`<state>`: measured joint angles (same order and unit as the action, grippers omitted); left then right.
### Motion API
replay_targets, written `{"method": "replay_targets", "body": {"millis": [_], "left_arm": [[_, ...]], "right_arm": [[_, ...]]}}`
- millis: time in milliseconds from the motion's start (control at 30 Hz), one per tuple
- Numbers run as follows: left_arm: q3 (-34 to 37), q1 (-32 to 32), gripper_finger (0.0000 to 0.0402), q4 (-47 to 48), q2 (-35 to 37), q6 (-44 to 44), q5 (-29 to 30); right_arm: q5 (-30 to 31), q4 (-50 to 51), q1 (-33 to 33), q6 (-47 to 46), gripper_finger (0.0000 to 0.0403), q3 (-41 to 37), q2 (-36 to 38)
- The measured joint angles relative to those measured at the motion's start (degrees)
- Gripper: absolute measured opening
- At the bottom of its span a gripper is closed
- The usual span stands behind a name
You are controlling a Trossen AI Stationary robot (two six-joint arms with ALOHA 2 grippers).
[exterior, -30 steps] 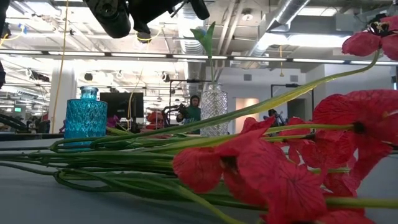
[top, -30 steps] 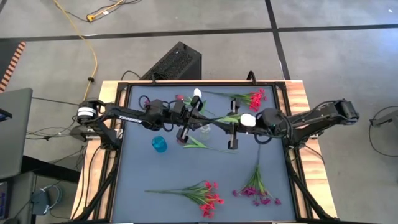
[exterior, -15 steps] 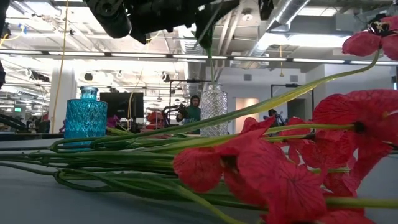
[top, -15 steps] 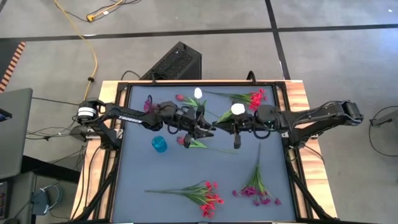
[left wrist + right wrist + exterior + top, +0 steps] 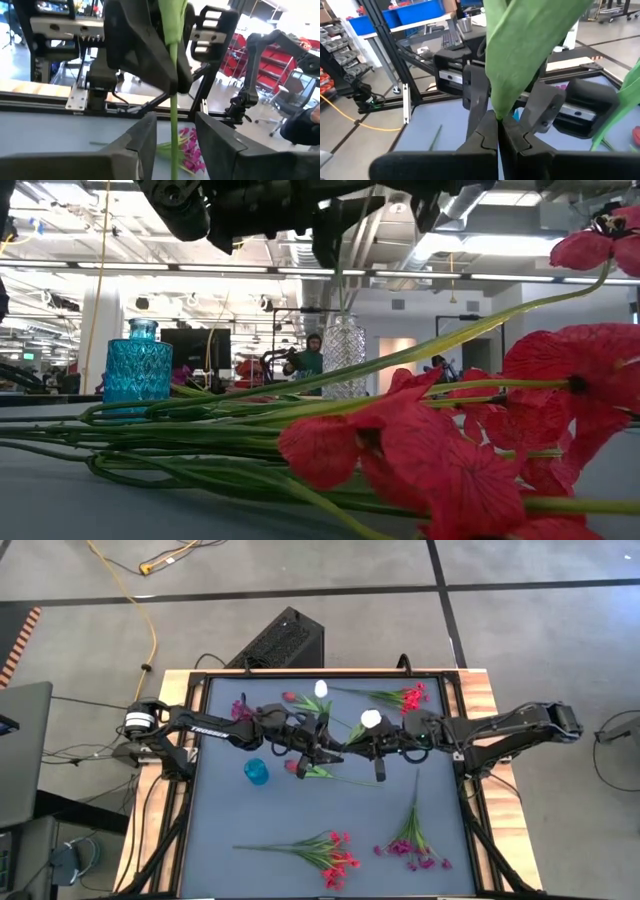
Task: Sort flowers into vase by color
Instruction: Put the white tulip into the transparent vase
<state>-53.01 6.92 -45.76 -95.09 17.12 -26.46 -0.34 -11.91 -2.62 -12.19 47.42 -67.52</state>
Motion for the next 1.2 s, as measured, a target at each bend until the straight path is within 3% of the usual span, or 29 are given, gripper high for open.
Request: {"method": "replay_targets", "body": {"millis": [300, 567, 800, 967, 1200], "left_arm": [[0.0, 0.1, 0.0008, 2.1, 0.0, -0.2, 0.1], [0.0, 0.0, 0.0001, 1.8, 0.0, -0.4, -0.1], [-1.7, 0.0, 0.0000, 3.3, 0.2, -2.4, 0.6], [-3.5, -0.1, 0.0000, 12.0, 3.9, -6.9, 2.6], [-4.3, -2.3, 0.0000, 23.6, 13.3, -15.2, 12.2]], "right_arm": [[-1.8, 1.3, 2.2, -1.0, 0.0027, 0.1, 0.1], [-6.6, 0.9, 2.8, -1.3, 0.0077, 0.1, 0.1], [-10.5, 1.3, 2.7, -0.5, 0.0176, 0.0, 0.2], [-11.9, 5.5, 2.9, 0.6, 0.0241, 0.0, 3.2], [-11.8, 13.9, 3.0, 3.3, 0.0252, 0.0, 8.9]]}}
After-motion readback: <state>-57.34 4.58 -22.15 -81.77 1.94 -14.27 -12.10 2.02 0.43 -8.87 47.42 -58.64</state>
